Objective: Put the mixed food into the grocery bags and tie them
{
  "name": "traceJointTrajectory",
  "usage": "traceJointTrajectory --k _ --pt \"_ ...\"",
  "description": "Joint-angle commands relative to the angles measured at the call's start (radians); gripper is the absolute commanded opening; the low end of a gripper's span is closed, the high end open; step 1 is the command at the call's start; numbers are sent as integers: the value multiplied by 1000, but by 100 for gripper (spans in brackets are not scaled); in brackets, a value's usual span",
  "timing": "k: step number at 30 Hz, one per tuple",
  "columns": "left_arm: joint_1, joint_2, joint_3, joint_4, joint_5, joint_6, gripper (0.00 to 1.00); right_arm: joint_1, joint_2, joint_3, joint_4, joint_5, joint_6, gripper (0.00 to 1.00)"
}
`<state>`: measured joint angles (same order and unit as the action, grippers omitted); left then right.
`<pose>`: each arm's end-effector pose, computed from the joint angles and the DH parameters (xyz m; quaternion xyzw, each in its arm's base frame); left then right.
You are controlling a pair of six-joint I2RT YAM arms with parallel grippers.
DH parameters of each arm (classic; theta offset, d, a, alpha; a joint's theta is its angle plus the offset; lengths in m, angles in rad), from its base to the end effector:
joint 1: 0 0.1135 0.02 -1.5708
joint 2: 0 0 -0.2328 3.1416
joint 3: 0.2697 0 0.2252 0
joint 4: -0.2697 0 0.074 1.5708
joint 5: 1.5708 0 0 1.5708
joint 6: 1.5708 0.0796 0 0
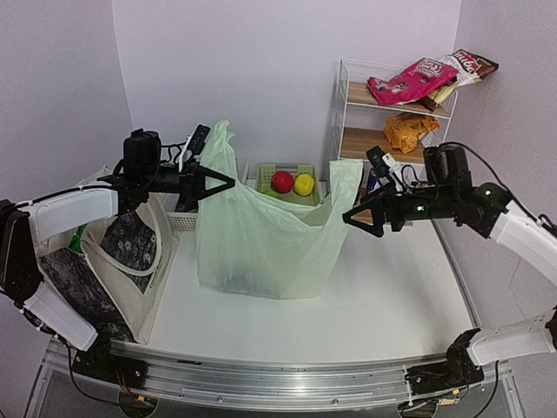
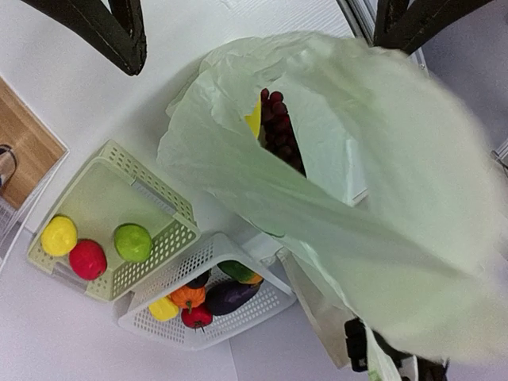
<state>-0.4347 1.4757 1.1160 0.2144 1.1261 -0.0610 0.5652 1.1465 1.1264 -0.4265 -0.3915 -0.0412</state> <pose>0.2684 -0.2039 0.3093 0.4618 0.5638 -0.5271 0.4370 0.2164 0.1732 0.3175 -0.3467 0.7612 0.2944 0.4623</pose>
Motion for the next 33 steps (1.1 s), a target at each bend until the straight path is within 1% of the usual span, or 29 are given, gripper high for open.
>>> traceJointTrajectory --k 1,4,6,8,10,14,19,22,25,28,33 --pt "5 3 38 11 19 -5 0 -3 28 -98 341 -21 71 96" --pt "5 11 45 10 22 -8 0 -3 67 -95 389 -21 73 96" --pt "6 14 52 7 26 -5 0 -5 102 -78 404 4 54 97" --pt "4 15 61 -6 30 6 0 -6 124 -63 413 45 -6 97" --pt "5 17 70 -22 36 18 0 -22 144 -53 445 45 -35 97" --pt "5 23 84 -33 48 24 0 -61 221 -2 499 -75 -16 97" --pt "5 33 110 -61 54 38 0 -86 297 48 572 -182 13 97" --pt "5 38 115 -67 55 40 0 -93 331 81 587 -268 70 93" --pt "5 43 116 -64 53 36 0 -94 366 115 590 -344 128 87" --pt "5 48 115 -60 45 35 0 -93 391 132 624 -371 170 83" --pt "5 53 120 -59 42 34 0 -92 469 191 650 -427 249 79"
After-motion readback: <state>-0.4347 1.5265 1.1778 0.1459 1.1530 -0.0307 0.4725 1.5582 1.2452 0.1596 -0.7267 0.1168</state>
